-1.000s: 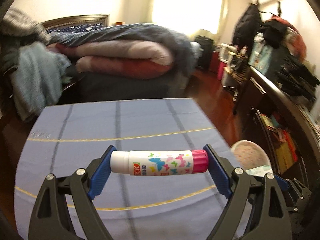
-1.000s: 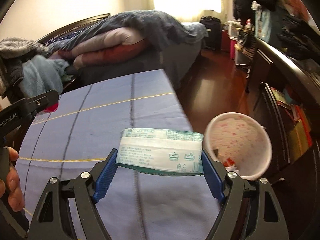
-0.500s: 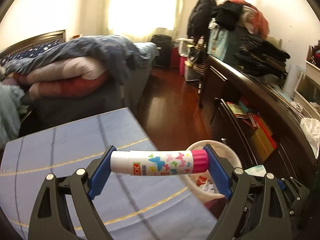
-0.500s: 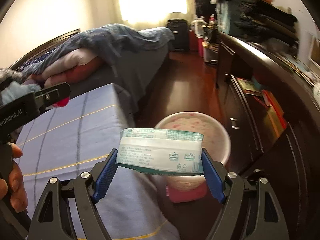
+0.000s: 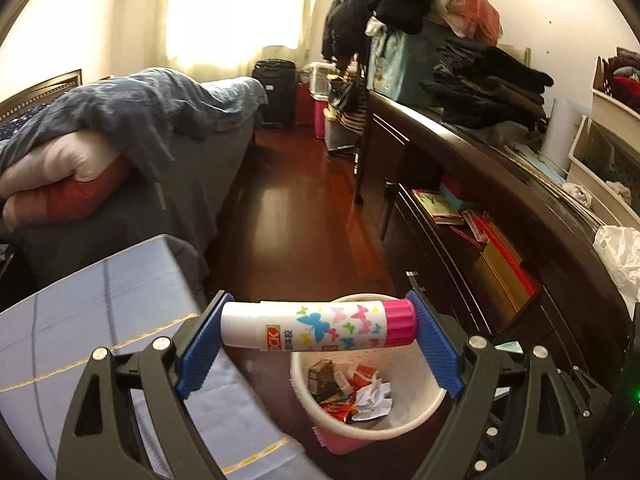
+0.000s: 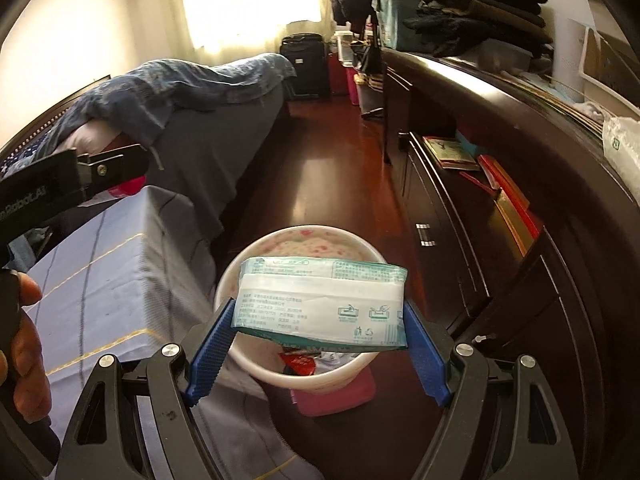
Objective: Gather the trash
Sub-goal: 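Carry the glue stick and wipes packet over the wastebasket, then open both tools to drop the glue stick and wipes packet into the wastebasket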
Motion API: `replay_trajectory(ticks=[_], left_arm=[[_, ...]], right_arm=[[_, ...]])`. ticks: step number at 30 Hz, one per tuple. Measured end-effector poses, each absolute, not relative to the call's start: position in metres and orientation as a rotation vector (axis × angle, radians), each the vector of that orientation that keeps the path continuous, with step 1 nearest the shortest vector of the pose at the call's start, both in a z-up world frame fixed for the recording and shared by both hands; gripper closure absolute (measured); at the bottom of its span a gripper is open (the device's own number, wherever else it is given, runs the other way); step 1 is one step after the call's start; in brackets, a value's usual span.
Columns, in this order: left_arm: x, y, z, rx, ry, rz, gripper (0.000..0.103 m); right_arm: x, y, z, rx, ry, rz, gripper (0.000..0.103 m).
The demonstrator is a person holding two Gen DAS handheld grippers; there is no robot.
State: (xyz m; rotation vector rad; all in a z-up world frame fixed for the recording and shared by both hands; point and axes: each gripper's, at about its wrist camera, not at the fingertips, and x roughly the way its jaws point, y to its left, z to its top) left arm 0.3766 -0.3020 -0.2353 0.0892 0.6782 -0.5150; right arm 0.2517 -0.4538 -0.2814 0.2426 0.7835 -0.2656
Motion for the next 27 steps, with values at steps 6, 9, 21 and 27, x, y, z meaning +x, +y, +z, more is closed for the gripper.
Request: replay_trajectory(ticks=[6,9,21,27], left_arm=[[0.390,-0.335,-0.252,0.114,0.707,-0.548,0.016],[0.394,-0.344,-0.259,0.128,0.717,-0.558,0.016],[0.419,-0.367,-0.291,0.155,0.797,-0.570,0.016],[0.431,-0.370,-0.305,0.144,0.837,-0.564,0.016]], right_arm=[[0.262,-0.474,-0.296,0.259,0.798,-0.301,0.023],[0.268,-0.481,-0.304,0.263,0.811,-0.311,0.023],[0.293,-0.483,-0.333,0.249,0.866,-0.313,0.023],[0.301,-0.482,-0.344,0.241,0.891,-0.316,0.023]])
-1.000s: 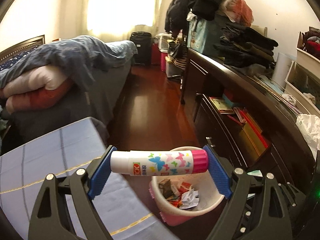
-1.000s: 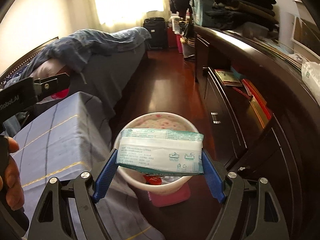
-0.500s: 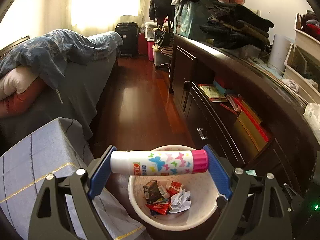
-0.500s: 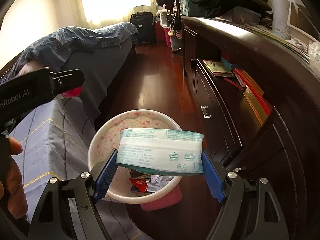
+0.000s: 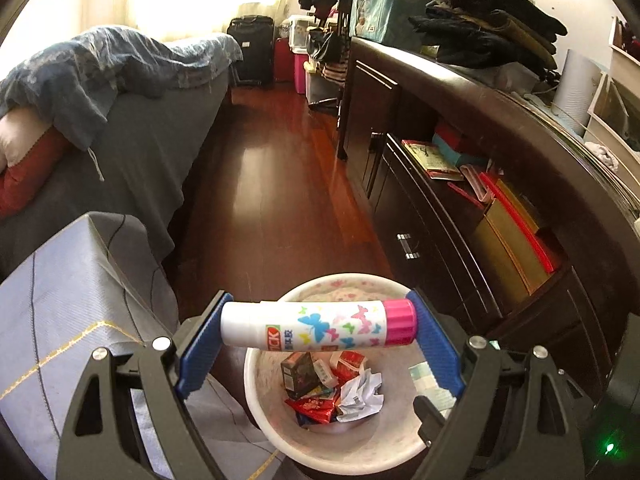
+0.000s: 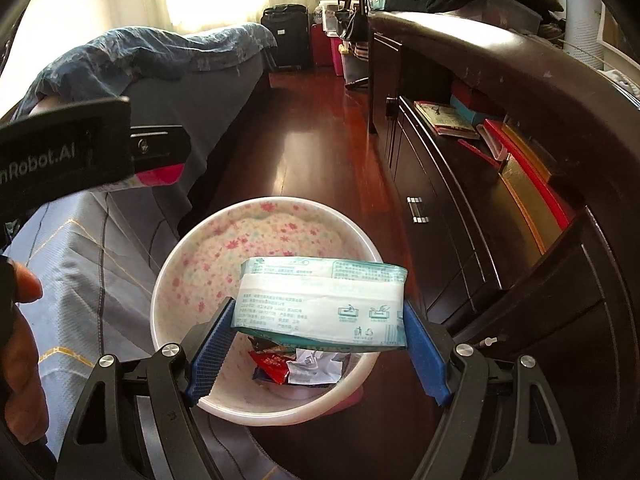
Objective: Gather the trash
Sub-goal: 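Open both tools to drop the glue stick and wipes packet into the wastebasket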
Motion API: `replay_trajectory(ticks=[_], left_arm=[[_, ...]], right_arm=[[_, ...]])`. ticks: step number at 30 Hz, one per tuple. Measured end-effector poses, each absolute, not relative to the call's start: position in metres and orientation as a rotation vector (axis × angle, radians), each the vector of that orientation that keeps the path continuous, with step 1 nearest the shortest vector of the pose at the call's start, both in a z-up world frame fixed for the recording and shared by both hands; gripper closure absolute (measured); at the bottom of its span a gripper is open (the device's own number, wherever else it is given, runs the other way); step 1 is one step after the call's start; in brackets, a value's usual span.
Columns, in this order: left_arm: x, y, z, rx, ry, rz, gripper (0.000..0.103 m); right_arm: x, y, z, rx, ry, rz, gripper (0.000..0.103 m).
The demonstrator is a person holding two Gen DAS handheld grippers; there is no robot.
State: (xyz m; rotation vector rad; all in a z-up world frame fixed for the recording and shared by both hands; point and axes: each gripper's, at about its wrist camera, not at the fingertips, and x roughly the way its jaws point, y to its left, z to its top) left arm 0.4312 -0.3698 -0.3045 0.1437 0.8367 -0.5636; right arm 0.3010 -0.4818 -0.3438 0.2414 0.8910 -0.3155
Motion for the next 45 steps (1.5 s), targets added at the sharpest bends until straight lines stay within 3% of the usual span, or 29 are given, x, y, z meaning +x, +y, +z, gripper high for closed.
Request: replay_trajectory(ticks=[18,26,31,45], left_arm=[[0.437,-0.379,-0.310,0.143,0.865,-0.547,0.016],[0.444,-0.378,-0.312,0.130,0.895,-0.529,0.015],[0.443,-0.373,-0.305,0.121,0.872,-0.530,0.004],[0.440,-0.352,-0.281,0.066,0.852,-0.520,0.004]], right_arm=[[0.306,-0.482,-0.344,0.230,0.894,-0.323,0.023],[0.305,-0.481,-0.342,0.222,0.892,-0.325,0.012],[0.305,-0.479,-0.340,0.217,0.896,-0.325,0.009],[0.305,-0.474,-0.329,0.235,0.873,-0.298,0.004]])
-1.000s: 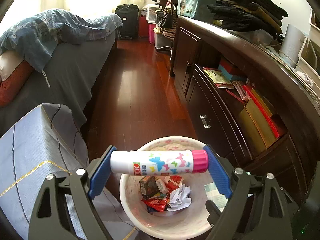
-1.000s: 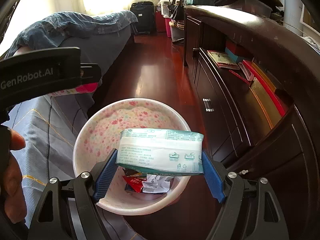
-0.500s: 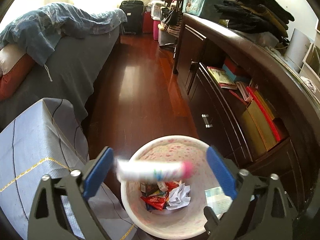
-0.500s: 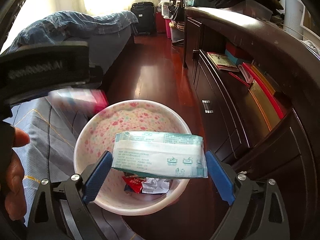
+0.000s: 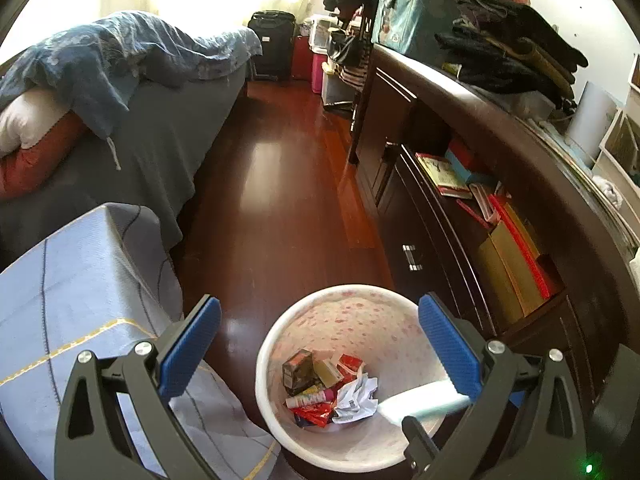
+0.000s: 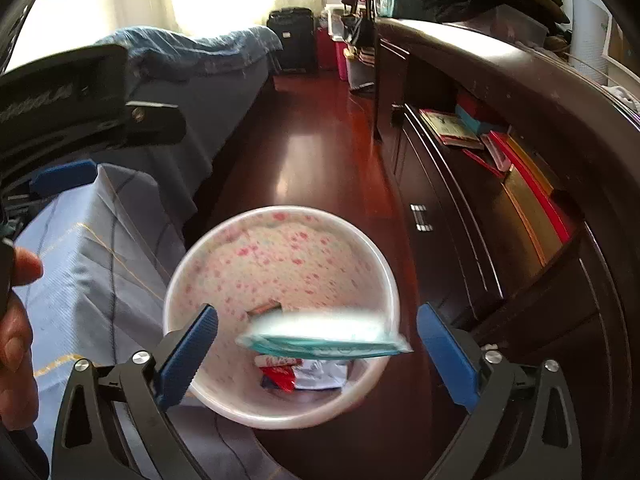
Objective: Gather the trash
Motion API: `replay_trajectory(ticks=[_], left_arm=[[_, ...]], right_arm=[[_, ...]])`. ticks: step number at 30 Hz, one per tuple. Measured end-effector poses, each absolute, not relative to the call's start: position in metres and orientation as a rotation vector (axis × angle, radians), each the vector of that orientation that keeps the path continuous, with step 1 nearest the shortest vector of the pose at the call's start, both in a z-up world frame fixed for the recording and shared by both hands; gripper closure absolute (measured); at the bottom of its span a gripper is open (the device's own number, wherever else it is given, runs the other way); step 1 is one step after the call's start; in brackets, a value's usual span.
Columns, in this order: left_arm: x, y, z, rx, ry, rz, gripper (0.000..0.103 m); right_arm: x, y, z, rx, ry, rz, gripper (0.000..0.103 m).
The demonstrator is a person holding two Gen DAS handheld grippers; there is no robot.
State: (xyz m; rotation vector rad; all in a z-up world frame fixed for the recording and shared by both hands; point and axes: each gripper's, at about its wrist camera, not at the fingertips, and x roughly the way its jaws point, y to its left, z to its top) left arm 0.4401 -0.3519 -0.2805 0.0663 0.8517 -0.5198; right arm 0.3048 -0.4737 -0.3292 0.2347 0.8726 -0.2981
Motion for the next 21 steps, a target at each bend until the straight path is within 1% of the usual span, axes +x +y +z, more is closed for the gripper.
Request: replay_trajectory(ticks=[5,12,18,21], left_arm=[[0.434,-0.341,-0.265,0.061,0.815,-0.517,0.004],[0.418,-0.323,-0.244,0.035,0.781,-0.517,0.004],[0.375,-0.284,-0.214,0.027,0.726,-0.484,0.004],[0.341,-0.245,-0.190,0.009,0.672,-0.429,0.004]], right_arm=[[0.306,-0.470,-0.327,0.236,0.887,-0.294,0.004],[0.286,-0.457,-0.318,0.199,0.916,-0.319,0.004],[0.244,-0.431,-0.285,0.191,0.879,-0.299,0.004],[0.228,-0.413,-0.266,0.186,0.855,-0.285,0.004]])
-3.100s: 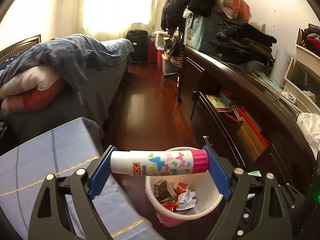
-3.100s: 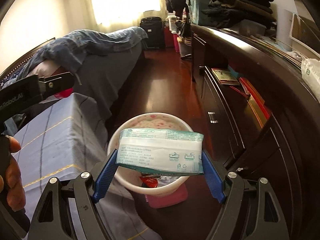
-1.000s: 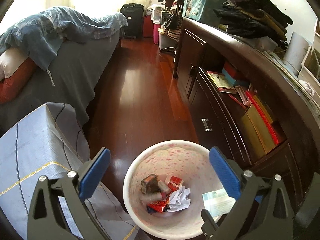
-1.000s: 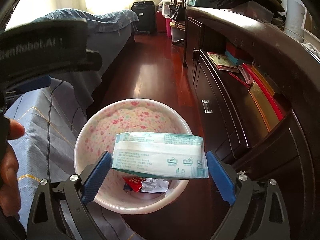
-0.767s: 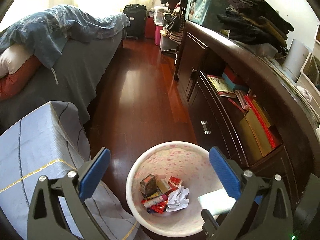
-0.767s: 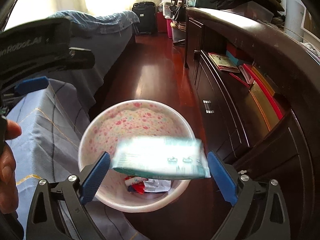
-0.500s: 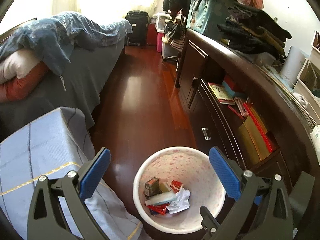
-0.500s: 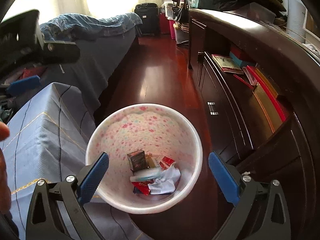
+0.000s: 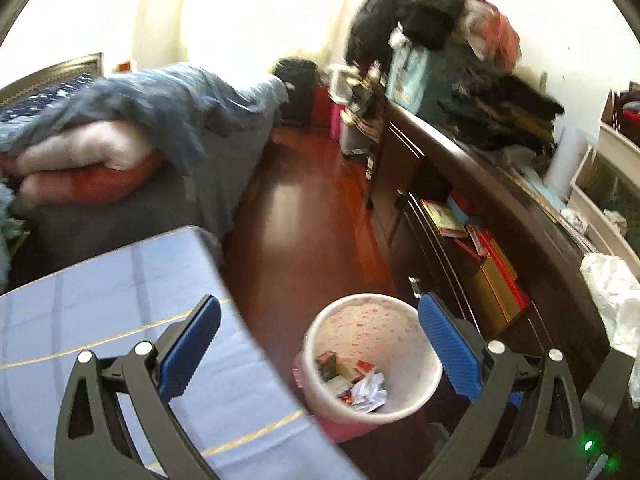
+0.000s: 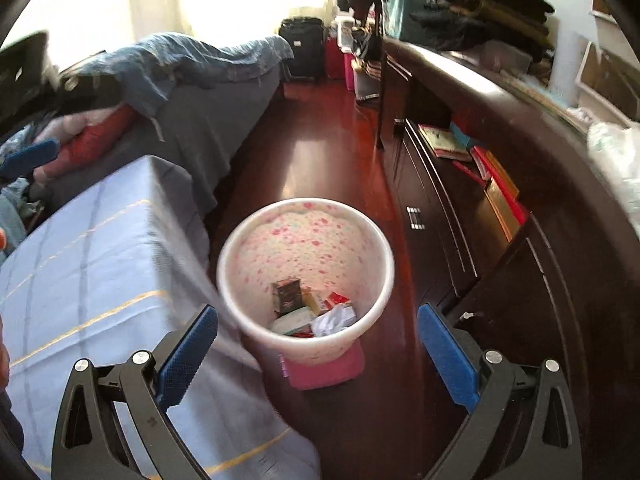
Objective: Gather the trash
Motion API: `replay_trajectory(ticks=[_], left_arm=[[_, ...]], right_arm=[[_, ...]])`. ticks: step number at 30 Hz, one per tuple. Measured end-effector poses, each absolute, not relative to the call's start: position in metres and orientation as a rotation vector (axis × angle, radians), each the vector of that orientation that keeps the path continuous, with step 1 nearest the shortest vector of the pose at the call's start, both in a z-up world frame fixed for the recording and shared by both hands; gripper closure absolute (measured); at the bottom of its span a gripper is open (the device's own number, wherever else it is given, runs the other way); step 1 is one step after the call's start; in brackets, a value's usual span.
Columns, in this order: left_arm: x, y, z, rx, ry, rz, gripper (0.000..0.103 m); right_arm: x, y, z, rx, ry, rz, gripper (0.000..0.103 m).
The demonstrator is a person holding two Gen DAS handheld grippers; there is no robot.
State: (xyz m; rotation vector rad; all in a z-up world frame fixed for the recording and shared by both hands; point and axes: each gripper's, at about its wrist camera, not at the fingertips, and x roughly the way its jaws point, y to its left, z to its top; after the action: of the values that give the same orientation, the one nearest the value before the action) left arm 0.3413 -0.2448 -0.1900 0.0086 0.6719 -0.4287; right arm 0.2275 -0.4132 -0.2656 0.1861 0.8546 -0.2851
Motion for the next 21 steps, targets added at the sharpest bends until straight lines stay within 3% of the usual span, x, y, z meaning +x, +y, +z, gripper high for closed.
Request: replay_trajectory(ticks=[13,21], left_arm=[[0.187,-0.054,-0.099,-0.085,0.516,-0.048,0.004],[0.086,0.008,-0.043,-0.073,0.369,0.110,0.003]], right_arm=[[0.141,-0.283,-0.141,0.068,0.572,-0.083,0.004],[0.088,-0.224,-0.080,0.025,0.413,0.082,0.004]])
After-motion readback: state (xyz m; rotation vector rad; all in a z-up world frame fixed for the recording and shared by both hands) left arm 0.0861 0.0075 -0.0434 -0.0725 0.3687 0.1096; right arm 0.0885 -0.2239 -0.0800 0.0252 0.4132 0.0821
